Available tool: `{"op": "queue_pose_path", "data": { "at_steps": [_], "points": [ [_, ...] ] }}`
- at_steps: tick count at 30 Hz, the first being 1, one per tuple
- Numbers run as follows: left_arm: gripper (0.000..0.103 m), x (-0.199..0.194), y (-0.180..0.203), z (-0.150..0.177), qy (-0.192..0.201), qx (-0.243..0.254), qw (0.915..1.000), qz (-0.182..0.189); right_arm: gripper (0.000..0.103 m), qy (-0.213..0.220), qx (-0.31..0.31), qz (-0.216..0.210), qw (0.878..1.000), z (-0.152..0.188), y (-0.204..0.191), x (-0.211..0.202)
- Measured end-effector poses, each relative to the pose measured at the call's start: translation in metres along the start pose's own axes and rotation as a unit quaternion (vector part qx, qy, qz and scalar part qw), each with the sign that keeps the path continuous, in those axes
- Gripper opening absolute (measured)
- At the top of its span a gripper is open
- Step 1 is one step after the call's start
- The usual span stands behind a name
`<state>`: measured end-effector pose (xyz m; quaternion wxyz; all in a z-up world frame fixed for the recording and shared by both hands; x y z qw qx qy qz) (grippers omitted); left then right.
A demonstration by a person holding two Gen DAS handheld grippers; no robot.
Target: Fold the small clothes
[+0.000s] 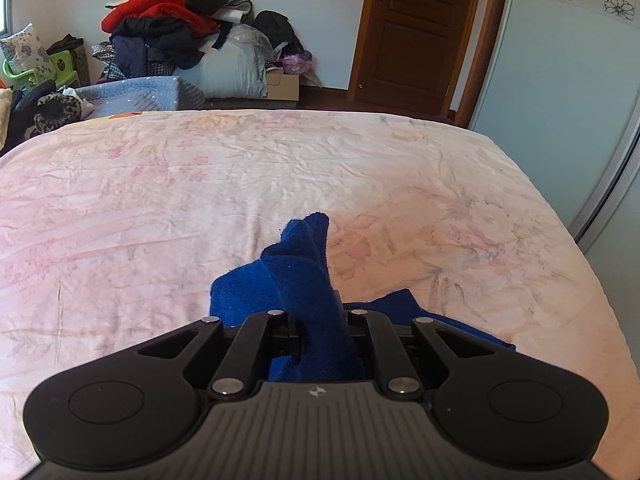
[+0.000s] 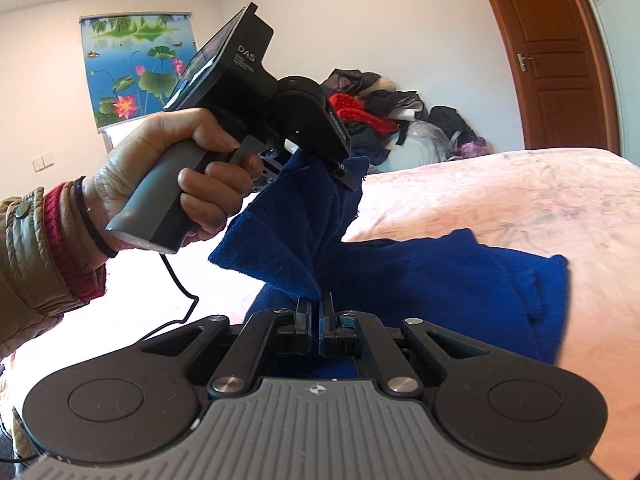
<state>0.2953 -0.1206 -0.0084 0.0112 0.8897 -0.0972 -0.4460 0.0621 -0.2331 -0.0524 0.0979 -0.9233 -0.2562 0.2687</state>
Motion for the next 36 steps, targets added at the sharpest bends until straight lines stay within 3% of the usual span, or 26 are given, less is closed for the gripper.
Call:
{"op": "queue_pose_path", "data": {
  "at_steps": [11,30,33,35,36],
  "points": [
    [0.009,0.031,0.055,0.012,-0.027,0.041,0.9988,0.007,0.004,-0.002,0.041,0.018,0.999,0.015,0.037,-0.020],
    [0.011,0.076,0.105,0.036,-0.074,0.078,0.9942,0.012,0.005,-0.030,0.114,0.017,0.993,0.042,0.073,-0.013],
    [0.023,0.075,0.110,0.035,-0.075,0.078,0.9935,0.036,0.005,-0.039,0.119,0.015,0.992,0.044,0.074,-0.010],
    [0.038,0.072,0.115,0.033,-0.078,0.070,0.9916,0.076,0.007,-0.045,0.120,0.019,0.992,0.045,0.076,-0.009],
    [0.053,0.070,0.117,0.032,-0.077,0.064,0.9909,0.090,0.009,-0.050,0.120,0.021,0.991,0.046,0.077,-0.008]
  ]
}}
Point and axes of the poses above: each gripper's, at about its wrist camera, not at the fingertips, and x roughly the way its jaws point, y to its right, z to its underside, the point moved 9 cm from there along x, roughly the way its jaws point, and after that the axes turned 8 degrees about -y, right-handed, at the moved point
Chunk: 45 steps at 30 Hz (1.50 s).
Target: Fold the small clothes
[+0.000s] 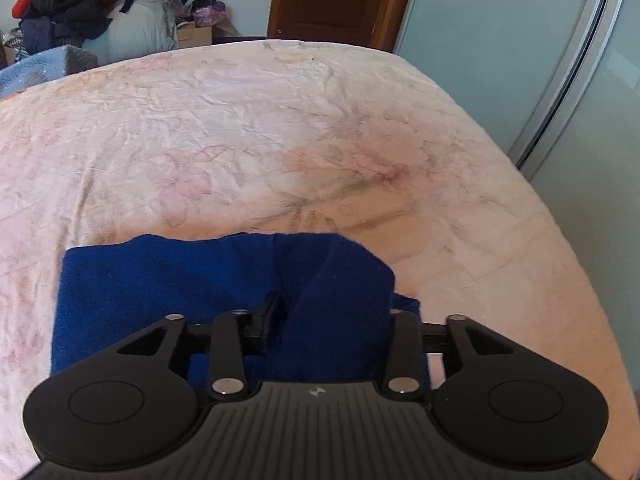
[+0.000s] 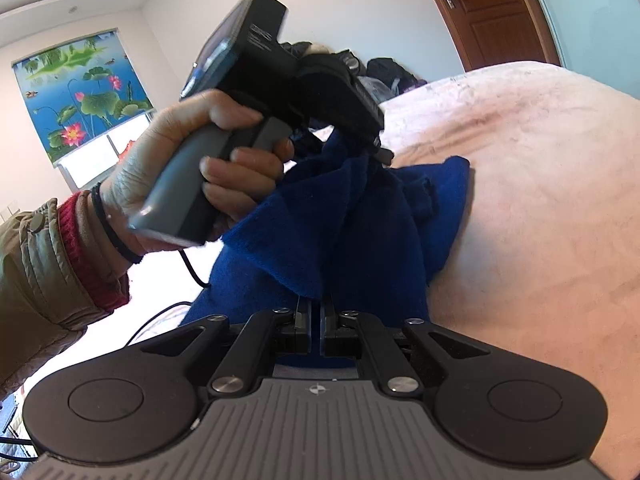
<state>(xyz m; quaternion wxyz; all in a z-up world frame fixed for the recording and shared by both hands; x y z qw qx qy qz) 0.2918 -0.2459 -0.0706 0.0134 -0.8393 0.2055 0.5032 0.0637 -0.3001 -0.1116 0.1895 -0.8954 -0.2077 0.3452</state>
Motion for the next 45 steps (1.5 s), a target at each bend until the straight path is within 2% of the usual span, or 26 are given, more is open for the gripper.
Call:
{"op": "queue_pose_path", "data": {
  "at_steps": [1,2,5,9,12,15,18,21,26,29,31,32,33,34,36,39,41,45],
  "points": [
    [0.068,-0.003,0.001,-0.001,0.007,-0.003,0.9999,0.010,0.014,-0.003,0.000,0.002,1.000,0.000,0.001,0.001],
    [0.072,-0.009,0.003,-0.003,0.022,-0.003,0.9996,0.016,0.016,-0.005,0.002,0.006,1.000,0.001,0.002,0.001],
    [0.074,-0.027,0.002,-0.010,0.053,-0.003,0.9985,0.013,0.018,-0.010,0.011,0.007,1.000,0.002,0.006,0.001],
    [0.074,-0.051,-0.023,-0.007,0.068,-0.029,0.9971,0.017,0.039,-0.010,0.038,-0.013,0.999,0.000,0.014,0.001],
    [0.076,-0.066,-0.048,0.007,0.077,-0.043,0.9961,0.000,0.045,-0.002,0.067,-0.039,0.997,-0.008,0.019,0.001],
    [0.077,-0.076,-0.073,0.029,0.081,-0.053,0.9951,-0.018,0.050,0.008,0.118,-0.083,0.990,-0.017,0.027,0.006],
    [0.077,-0.082,-0.089,0.050,0.084,-0.050,0.9941,-0.047,0.049,0.007,0.167,-0.109,0.980,-0.023,0.033,0.018],
    [0.077,-0.086,-0.096,0.067,0.078,-0.038,0.9943,-0.062,0.012,0.003,0.198,-0.109,0.974,-0.021,0.038,0.025],
    [0.077,-0.091,-0.094,0.092,0.069,-0.010,0.9954,-0.066,0.010,0.015,0.228,-0.131,0.965,-0.015,0.045,0.006],
    [0.077,-0.086,-0.084,0.102,0.060,0.008,0.9964,-0.059,0.010,-0.019,0.226,-0.110,0.968,-0.005,0.051,0.012],
    [0.077,-0.081,-0.076,0.106,0.055,0.022,0.9967,-0.054,0.017,-0.052,0.214,-0.095,0.971,-0.002,0.050,0.019],
    [0.077,-0.081,-0.072,0.109,0.056,0.029,0.9964,-0.057,0.022,-0.053,0.209,-0.086,0.973,-0.004,0.050,0.017],
    [0.077,-0.081,-0.070,0.112,0.060,0.035,0.9956,-0.063,0.029,-0.043,0.199,-0.080,0.976,-0.010,0.051,0.010],
    [0.077,-0.081,-0.069,0.113,0.066,0.039,0.9946,-0.070,0.042,-0.025,0.190,-0.076,0.979,-0.019,0.053,0.002],
    [0.077,-0.081,-0.067,0.116,0.075,0.042,0.9929,-0.081,0.050,0.011,0.180,-0.056,0.982,-0.039,0.061,-0.009],
    [0.077,-0.080,-0.063,0.118,0.079,0.040,0.9926,-0.083,0.051,0.022,0.138,-0.027,0.990,-0.080,0.069,0.001],
    [0.077,-0.080,-0.061,0.119,0.081,0.039,0.9925,-0.084,0.053,0.016,0.112,-0.008,0.994,-0.109,0.074,0.022],
    [0.077,-0.078,-0.054,0.122,0.082,0.059,0.9900,-0.098,0.058,0.003,0.064,0.002,0.998,-0.163,0.082,0.075]
  ]
}}
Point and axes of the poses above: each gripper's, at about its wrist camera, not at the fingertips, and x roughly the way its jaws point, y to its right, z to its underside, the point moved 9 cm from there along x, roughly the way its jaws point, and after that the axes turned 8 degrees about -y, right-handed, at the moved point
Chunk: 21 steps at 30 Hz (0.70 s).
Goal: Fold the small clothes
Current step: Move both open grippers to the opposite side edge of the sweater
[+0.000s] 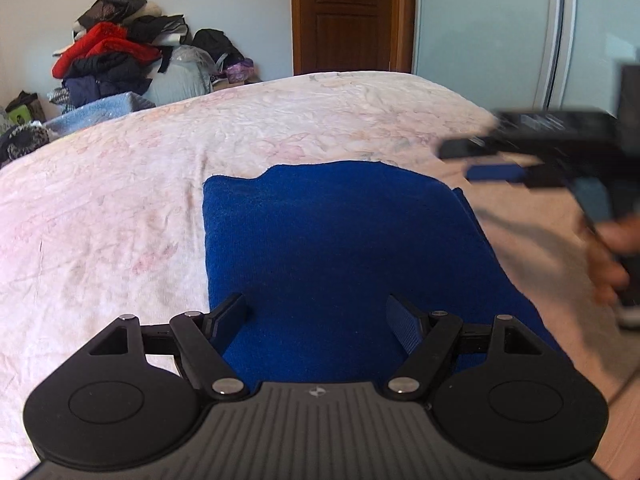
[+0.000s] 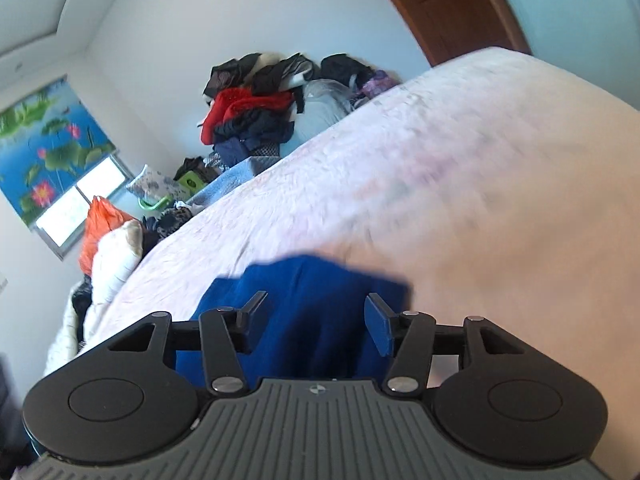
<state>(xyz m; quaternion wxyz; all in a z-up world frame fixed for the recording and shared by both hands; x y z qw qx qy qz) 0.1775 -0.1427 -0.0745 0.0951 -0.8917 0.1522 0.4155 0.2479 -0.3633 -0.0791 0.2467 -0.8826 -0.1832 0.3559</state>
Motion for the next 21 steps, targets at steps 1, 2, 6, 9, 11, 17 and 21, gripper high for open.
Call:
{"op": "queue_pose_path", "data": {
  "at_steps": [1,2,6,9,11,17,21],
  "points": [
    [0.077,0.001,0.001,0.000,-0.001,0.004,1.0000,-0.004,0.062,-0.005,-0.025,0.009,1.000,-0.010,-0.002,0.012],
    [0.077,0.002,0.001,-0.001,-0.001,0.007,0.9999,-0.007,0.063,-0.015,-0.055,0.022,0.998,-0.018,-0.005,0.025],
    [0.077,0.005,-0.001,-0.005,-0.001,0.009,0.9999,-0.012,0.072,-0.093,-0.153,0.024,0.984,-0.019,-0.025,0.068],
    [0.077,0.008,-0.002,-0.006,-0.004,0.002,0.9999,-0.015,0.007,-0.120,-0.187,0.048,0.974,-0.011,-0.031,0.078],
    [0.077,0.009,-0.002,-0.006,-0.003,0.001,0.9998,-0.017,0.008,-0.105,-0.195,0.049,0.974,-0.013,-0.034,0.073],
    [0.082,0.013,0.005,-0.007,-0.001,0.012,0.9995,-0.031,0.010,-0.096,-0.195,0.080,0.973,-0.026,-0.031,0.093],
    [0.085,0.016,0.009,-0.003,-0.003,0.018,0.9991,-0.037,0.041,-0.068,-0.203,0.124,0.969,-0.022,-0.031,0.082]
  ]
}}
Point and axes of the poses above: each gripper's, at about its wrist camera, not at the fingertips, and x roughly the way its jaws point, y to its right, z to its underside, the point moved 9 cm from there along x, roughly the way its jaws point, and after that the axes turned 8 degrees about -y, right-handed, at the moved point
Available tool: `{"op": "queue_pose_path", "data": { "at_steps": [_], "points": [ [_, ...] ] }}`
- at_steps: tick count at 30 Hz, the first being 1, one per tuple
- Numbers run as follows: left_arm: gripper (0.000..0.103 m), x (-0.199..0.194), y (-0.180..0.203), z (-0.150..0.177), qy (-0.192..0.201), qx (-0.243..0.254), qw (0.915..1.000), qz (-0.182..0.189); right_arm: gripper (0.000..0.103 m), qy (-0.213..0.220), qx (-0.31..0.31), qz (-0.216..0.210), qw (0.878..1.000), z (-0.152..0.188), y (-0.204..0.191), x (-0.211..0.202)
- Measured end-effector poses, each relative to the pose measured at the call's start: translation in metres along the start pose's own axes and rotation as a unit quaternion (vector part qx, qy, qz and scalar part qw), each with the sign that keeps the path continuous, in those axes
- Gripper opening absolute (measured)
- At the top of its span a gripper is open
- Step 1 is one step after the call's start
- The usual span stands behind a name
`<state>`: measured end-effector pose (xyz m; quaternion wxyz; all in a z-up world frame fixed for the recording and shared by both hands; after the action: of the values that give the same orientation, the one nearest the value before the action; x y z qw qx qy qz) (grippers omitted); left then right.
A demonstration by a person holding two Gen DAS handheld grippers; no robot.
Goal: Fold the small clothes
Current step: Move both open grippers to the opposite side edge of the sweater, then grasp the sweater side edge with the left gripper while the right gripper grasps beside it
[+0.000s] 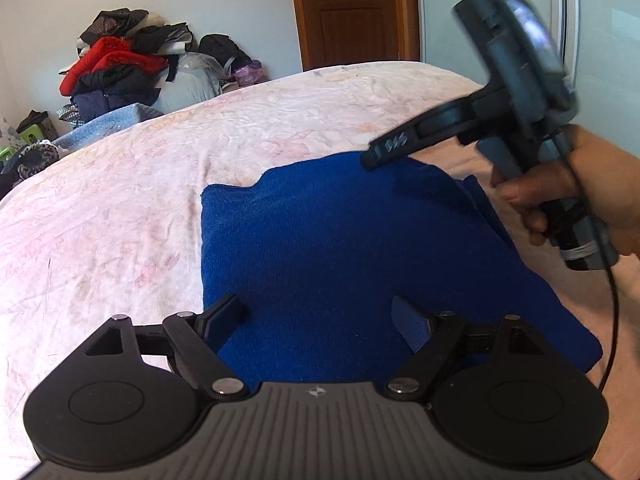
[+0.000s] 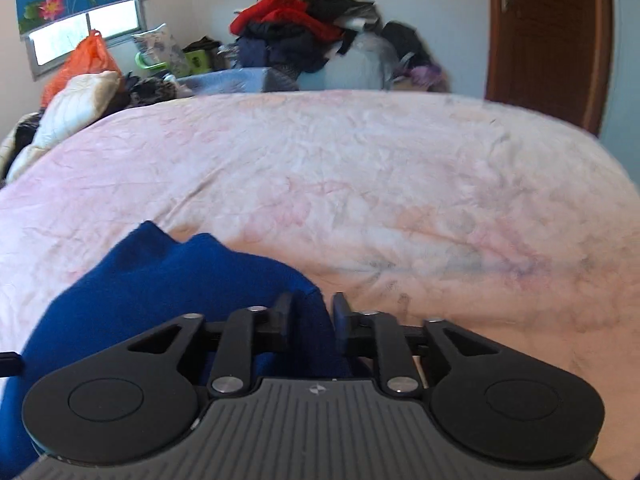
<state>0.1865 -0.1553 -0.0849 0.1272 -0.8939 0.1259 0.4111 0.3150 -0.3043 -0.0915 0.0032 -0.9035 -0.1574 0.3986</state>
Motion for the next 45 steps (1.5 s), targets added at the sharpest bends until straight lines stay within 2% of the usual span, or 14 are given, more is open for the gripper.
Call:
{"op": "queue_pose_path", "data": {
  "at_steps": [2,3,5,7,8,11,14,18,22,25,27,34,43,45],
  "points": [
    [0.085,0.001,0.001,0.001,0.001,0.000,1.0000,0.000,0.043,0.021,0.021,-0.006,1.000,0.002,-0.001,-0.025],
    [0.086,0.001,0.002,0.001,0.001,-0.002,1.0000,0.000,0.045,0.026,0.019,-0.024,0.999,0.004,-0.007,-0.037],
    [0.086,0.001,0.002,0.001,0.001,-0.003,1.0000,0.001,0.050,0.016,-0.006,-0.070,0.997,0.015,-0.026,-0.053],
    [0.086,0.001,0.004,0.003,0.002,-0.004,1.0000,0.000,0.055,-0.008,-0.035,-0.093,0.995,0.031,-0.043,-0.059],
    [0.086,0.001,0.004,0.004,0.001,-0.004,1.0000,0.000,0.056,-0.023,-0.045,-0.092,0.994,0.038,-0.048,-0.058],
    [0.087,0.001,0.006,0.006,-0.003,-0.006,1.0000,-0.001,0.062,-0.047,-0.065,-0.036,0.996,0.055,-0.045,-0.047],
    [0.087,-0.001,0.006,0.010,-0.001,-0.005,1.0000,-0.006,0.062,-0.034,-0.019,-0.040,0.998,0.055,-0.038,-0.054],
    [0.087,-0.003,0.008,0.012,0.000,-0.006,0.9999,-0.009,0.065,-0.013,-0.028,-0.022,0.999,0.060,-0.043,-0.071],
    [0.087,-0.004,0.009,0.015,-0.002,-0.005,0.9999,-0.011,0.070,-0.034,-0.031,-0.008,0.999,0.074,-0.037,-0.063],
    [0.088,-0.006,0.010,0.017,-0.002,-0.002,0.9999,-0.014,0.076,-0.033,0.014,-0.019,0.999,0.078,-0.025,-0.062],
    [0.088,-0.006,0.010,0.017,-0.003,-0.001,0.9999,-0.014,0.076,-0.029,0.028,-0.022,0.999,0.081,-0.022,-0.063],
    [0.088,-0.010,0.010,0.019,-0.007,-0.006,0.9999,-0.010,0.078,-0.018,0.040,-0.006,0.999,0.088,-0.016,-0.074],
    [0.088,-0.016,0.007,0.023,-0.010,-0.013,0.9999,-0.002,0.080,-0.014,0.074,-0.010,0.997,0.096,-0.007,-0.084],
    [0.088,-0.022,0.002,0.023,-0.001,-0.020,0.9998,0.004,0.082,-0.015,0.093,-0.013,0.995,0.099,-0.004,-0.086]
  ]
}}
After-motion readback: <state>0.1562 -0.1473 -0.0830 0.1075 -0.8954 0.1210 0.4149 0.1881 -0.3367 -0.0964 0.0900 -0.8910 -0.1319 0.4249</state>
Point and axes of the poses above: each gripper's, at about its wrist camera, not at the fingertips, and x roughly the way its jaws point, y to its right, z to its underside, the point moved 9 cm from there along x, roughly the way its jaws point, and after that the axes turned 8 degrees about -y, right-handed, at the moved point
